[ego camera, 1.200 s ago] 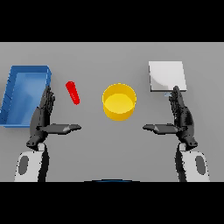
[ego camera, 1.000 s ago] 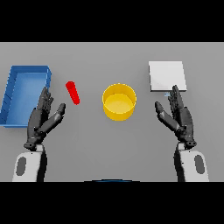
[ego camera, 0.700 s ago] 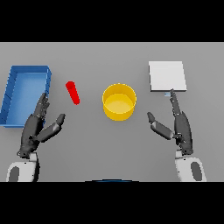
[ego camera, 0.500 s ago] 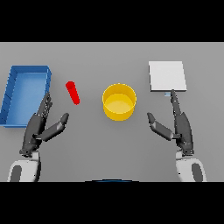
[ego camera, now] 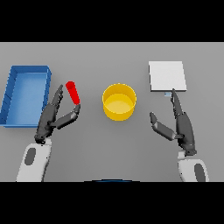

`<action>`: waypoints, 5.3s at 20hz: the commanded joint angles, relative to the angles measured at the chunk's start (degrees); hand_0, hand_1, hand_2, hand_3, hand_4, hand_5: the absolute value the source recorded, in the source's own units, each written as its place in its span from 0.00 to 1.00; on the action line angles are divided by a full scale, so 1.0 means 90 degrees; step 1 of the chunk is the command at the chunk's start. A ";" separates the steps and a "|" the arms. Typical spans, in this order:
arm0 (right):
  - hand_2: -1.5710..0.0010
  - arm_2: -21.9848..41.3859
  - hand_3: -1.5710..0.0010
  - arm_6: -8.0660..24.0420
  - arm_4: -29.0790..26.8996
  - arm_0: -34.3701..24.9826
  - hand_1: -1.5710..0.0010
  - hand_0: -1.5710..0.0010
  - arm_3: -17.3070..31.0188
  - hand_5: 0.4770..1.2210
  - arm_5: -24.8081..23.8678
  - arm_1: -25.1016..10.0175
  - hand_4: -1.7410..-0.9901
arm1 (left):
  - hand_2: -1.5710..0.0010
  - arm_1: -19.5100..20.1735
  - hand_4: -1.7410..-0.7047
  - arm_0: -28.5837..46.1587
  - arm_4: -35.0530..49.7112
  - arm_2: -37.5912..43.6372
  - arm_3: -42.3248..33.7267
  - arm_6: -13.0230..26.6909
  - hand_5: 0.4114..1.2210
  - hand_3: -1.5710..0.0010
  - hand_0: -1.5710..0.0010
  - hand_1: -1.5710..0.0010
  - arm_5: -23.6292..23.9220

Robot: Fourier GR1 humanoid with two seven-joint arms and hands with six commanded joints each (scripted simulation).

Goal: Pick up the red beaker and tilt it to pour out 1 green nut into yellow bowl. Pick up the yellow bowl and place it on the metallic measuring scale.

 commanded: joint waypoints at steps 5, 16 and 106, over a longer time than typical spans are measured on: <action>1.00 0.0002 1.00 -0.0051 0.0024 0.0019 1.00 1.00 -0.0024 0.21 0.0041 -0.0067 0.62 | 1.00 -0.0014 0.46 -0.0751 0.0024 0.0234 0.0918 -0.0270 0.32 1.00 1.00 1.00 0.0075; 1.00 0.0018 1.00 -0.0072 -0.0025 0.0097 1.00 1.00 -0.0080 0.22 0.0033 0.0012 0.63 | 1.00 -0.0088 0.44 -0.1884 -0.0117 0.0440 0.2370 -0.0534 0.34 1.00 1.00 1.00 0.0233; 1.00 0.0037 1.00 -0.0161 0.0270 0.0209 1.00 1.00 0.0012 0.15 -0.0319 0.0196 0.71 | 0.00 0.1354 0.01 -0.8466 -0.6308 -0.7410 0.4701 -0.0821 1.00 0.00 0.00 0.00 -0.1839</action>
